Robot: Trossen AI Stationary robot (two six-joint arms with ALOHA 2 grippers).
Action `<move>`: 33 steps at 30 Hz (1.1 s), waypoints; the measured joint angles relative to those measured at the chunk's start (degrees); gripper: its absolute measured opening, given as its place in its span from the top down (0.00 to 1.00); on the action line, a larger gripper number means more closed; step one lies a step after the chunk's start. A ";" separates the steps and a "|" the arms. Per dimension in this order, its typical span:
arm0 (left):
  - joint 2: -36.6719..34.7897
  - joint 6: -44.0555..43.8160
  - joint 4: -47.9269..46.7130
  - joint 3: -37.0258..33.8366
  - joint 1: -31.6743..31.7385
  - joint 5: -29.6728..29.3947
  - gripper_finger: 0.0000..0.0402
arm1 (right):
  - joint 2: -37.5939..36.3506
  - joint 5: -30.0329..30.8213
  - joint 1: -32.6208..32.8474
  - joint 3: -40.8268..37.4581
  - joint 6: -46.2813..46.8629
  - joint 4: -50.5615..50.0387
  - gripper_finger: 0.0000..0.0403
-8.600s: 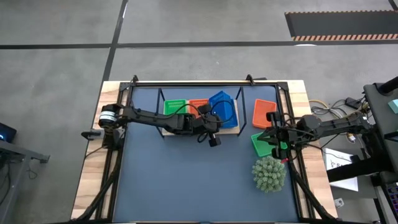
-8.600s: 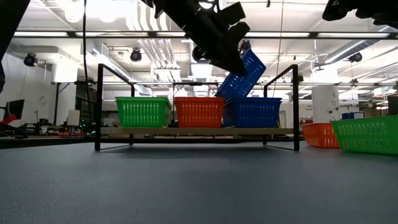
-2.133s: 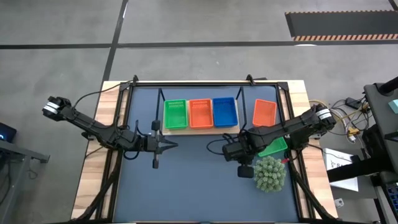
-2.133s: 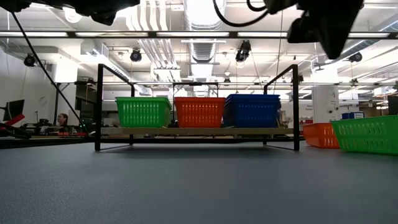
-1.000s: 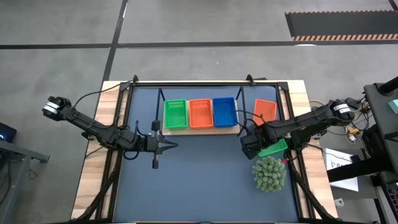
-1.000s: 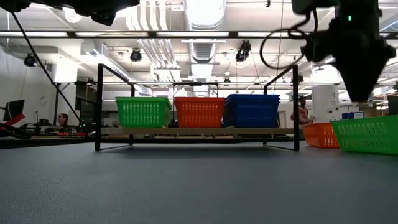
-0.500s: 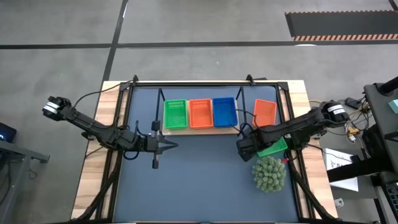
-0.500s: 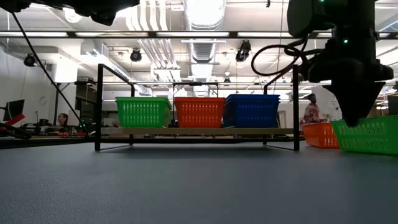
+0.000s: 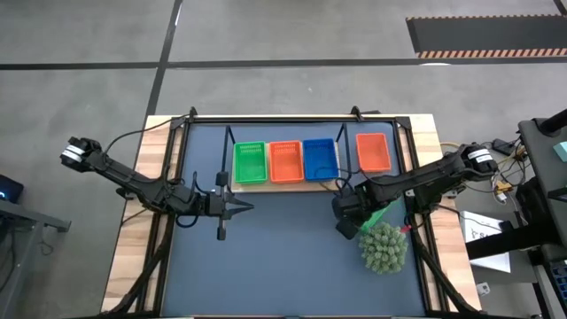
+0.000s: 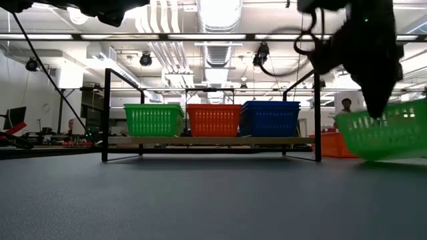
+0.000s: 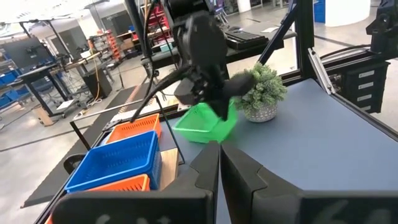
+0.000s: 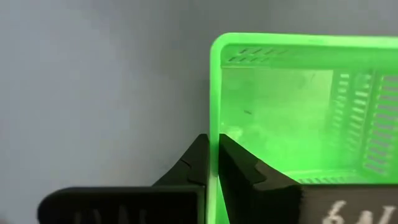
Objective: Stack baskets on shelf by color
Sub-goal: Stack the green basket on top of the green basket on the shelf
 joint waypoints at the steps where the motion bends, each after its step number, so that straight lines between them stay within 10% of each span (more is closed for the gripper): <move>1: 0.00 0.00 0.03 0.00 0.00 0.02 1.00 | 0.00 -1.88 0.24 1.08 -1.60 0.32 0.96; 15: 0.00 -0.05 0.02 0.00 0.00 0.01 1.00 | 3.46 -3.85 6.82 17.41 -23.84 11.98 0.97; 33: -1.76 0.41 3.44 0.07 -1.35 0.01 1.00 | 12.04 30.33 2.32 22.27 -55.32 34.82 0.97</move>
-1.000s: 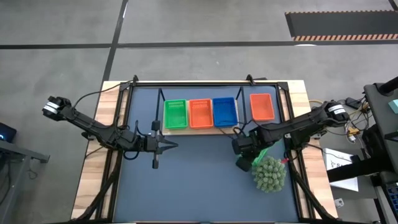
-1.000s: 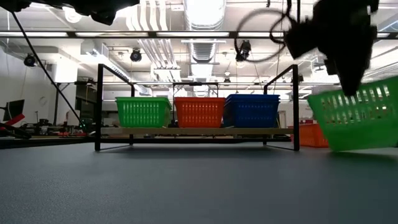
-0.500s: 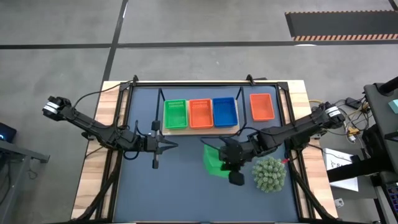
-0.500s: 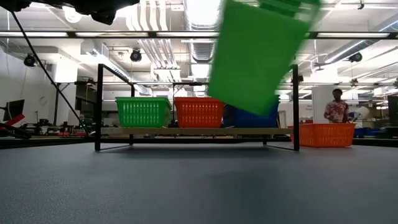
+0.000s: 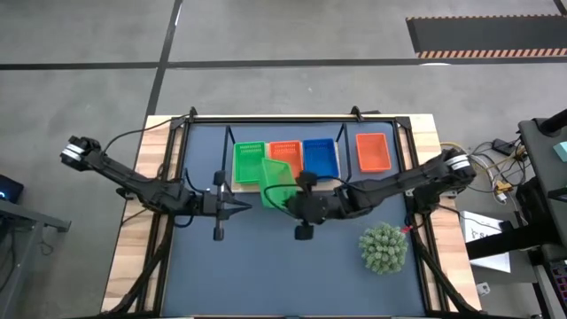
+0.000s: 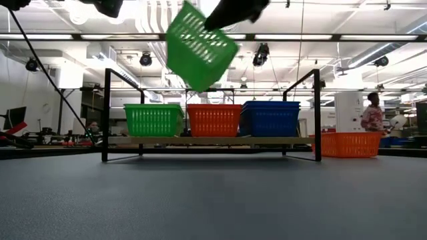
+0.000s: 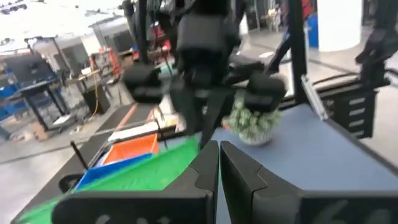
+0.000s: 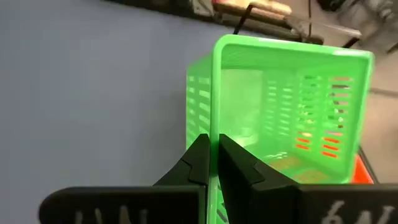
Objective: Stack baskets on shelf by color
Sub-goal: Stack the green basket on top of the green basket on the shelf
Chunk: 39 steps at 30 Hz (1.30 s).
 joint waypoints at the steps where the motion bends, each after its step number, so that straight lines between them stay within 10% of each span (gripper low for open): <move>1: -0.60 0.14 0.18 -0.13 -0.37 0.03 1.00 | 0.82 -0.04 -0.84 0.00 -1.26 2.39 0.97; 27: -6.39 4.42 1.05 -1.32 -5.10 -0.25 1.00 | 18.56 -5.02 -14.89 10.04 -3.37 16.06 0.96; 39: -6.48 4.46 1.11 -1.32 -5.10 -0.25 1.00 | 18.29 -5.11 -15.25 10.02 -2.94 16.44 0.75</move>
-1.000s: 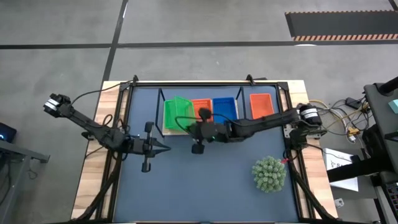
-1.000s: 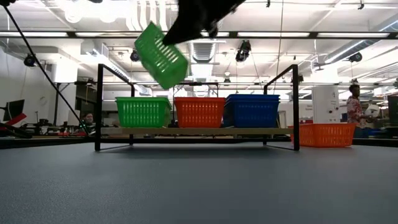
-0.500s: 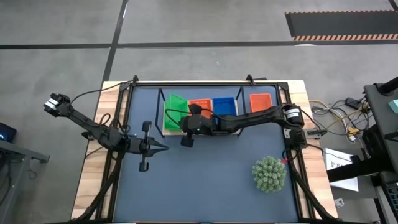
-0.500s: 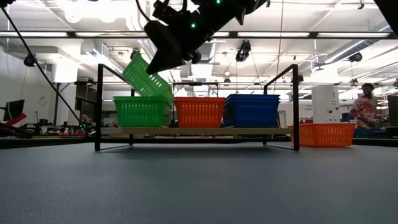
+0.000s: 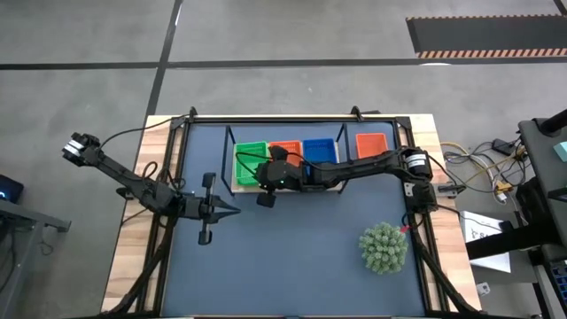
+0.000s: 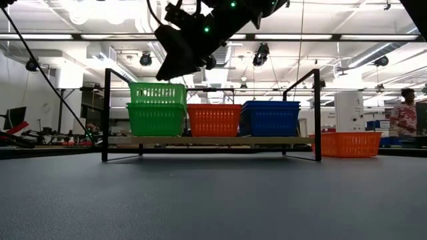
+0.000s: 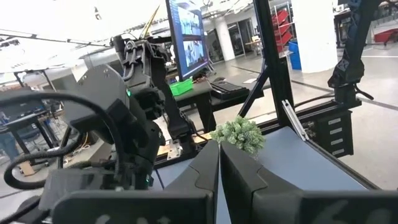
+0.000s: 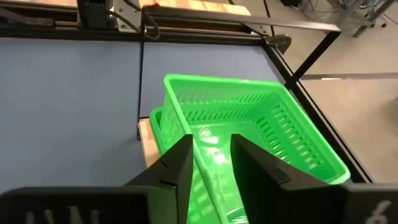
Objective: Stack baskets on shelf by color
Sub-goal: Stack the green basket on top of the green basket on the shelf
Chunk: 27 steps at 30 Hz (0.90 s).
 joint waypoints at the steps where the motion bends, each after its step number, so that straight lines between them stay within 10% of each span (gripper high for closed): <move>1: 0.00 -0.02 0.00 0.00 0.00 0.00 1.00 | -0.28 -0.12 0.13 -0.01 0.00 0.01 0.73; 10: 0.64 -0.53 -0.04 0.00 0.04 -0.21 1.00 | -4.04 -0.36 3.13 -0.16 -4.16 -6.17 0.72; 21: 10.28 -9.69 -2.76 3.12 4.01 -16.60 1.00 | -23.66 -0.35 12.79 -15.44 -2.79 -14.15 0.97; 27: 19.47 -24.36 -29.08 14.71 13.48 -16.59 1.00 | -33.04 3.19 19.56 -27.82 -2.58 -7.96 0.97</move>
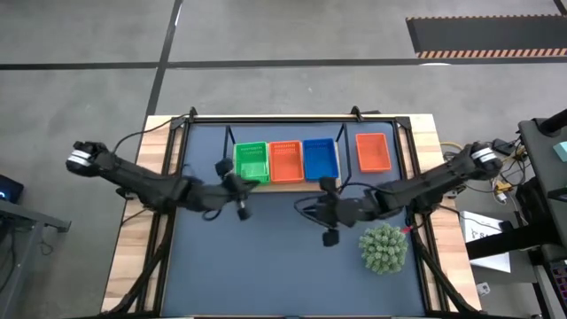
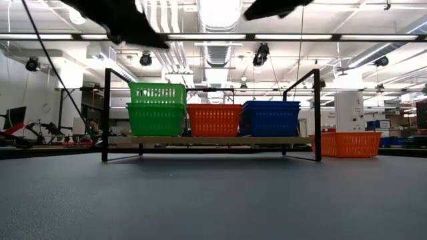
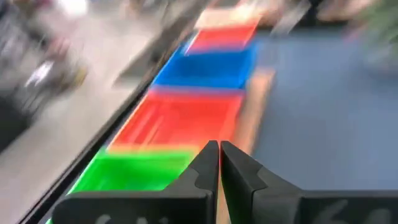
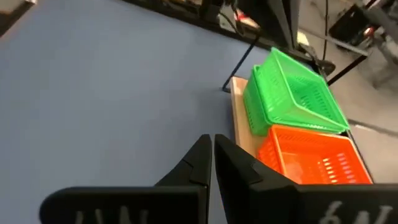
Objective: Stack baskets on shelf by color
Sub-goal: Stack the green basket on top of the green basket on the shelf
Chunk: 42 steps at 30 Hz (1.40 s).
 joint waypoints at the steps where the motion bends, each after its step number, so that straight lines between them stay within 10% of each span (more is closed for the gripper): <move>1: 1.73 -2.59 -6.25 2.50 1.36 -0.18 1.00 | -1.37 0.32 0.76 -1.34 0.04 0.77 0.97; 9: 12.82 -11.60 -35.10 17.94 5.13 0.28 1.00 | -7.26 1.96 2.74 -8.77 0.96 3.81 0.97; 42: 15.32 -10.86 -35.49 21.69 7.35 4.15 1.00 | -7.39 1.90 2.71 -13.82 0.81 5.08 0.97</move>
